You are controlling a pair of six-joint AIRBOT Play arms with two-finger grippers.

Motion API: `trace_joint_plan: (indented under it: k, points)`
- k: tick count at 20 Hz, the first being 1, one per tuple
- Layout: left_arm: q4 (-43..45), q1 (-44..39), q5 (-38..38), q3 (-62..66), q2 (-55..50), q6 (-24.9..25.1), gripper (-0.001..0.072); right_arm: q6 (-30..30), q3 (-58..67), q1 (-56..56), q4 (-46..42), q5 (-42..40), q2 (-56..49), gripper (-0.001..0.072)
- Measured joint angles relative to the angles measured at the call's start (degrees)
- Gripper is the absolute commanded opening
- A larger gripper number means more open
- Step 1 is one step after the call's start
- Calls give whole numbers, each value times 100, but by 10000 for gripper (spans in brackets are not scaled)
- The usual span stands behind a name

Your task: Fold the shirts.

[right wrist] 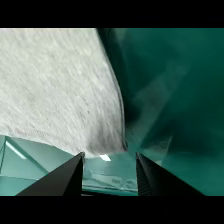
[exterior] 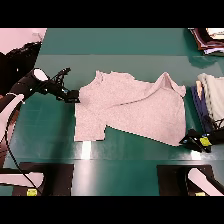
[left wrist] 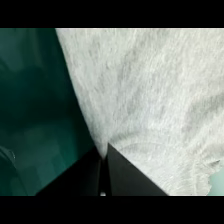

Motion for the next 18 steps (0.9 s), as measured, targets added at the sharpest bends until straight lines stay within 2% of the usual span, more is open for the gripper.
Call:
trace_joint_plan:
  k: [1, 3, 4, 5, 11, 15, 18]
  points:
    - [2, -2, 2, 0, 0, 0, 22, 2, -17, 83, 33, -46, -17, 339]
    - [4, 0, 2, 0, 0, -2, 22, 13, -44, 308, 63, -164, -37, 230]
    - [7, 0, 2, 0, 0, -2, 21, 13, -50, 448, 96, -249, -44, 84]
    - [4, 0, 0, 0, 2, -4, 21, 11, -57, 581, 94, -358, -52, 14]
    - [170, 0, 2, 11, 599, -131, 21, 9, 404, 1375, 11, -715, 111, 13]
    - [321, 140, 39, 326, 1759, -223, 22, 4, 1869, 1779, 72, -702, 590, 13]
    - [380, 240, 35, 1073, 2647, -369, 21, 7, 3434, 1897, 61, -911, 857, 13]
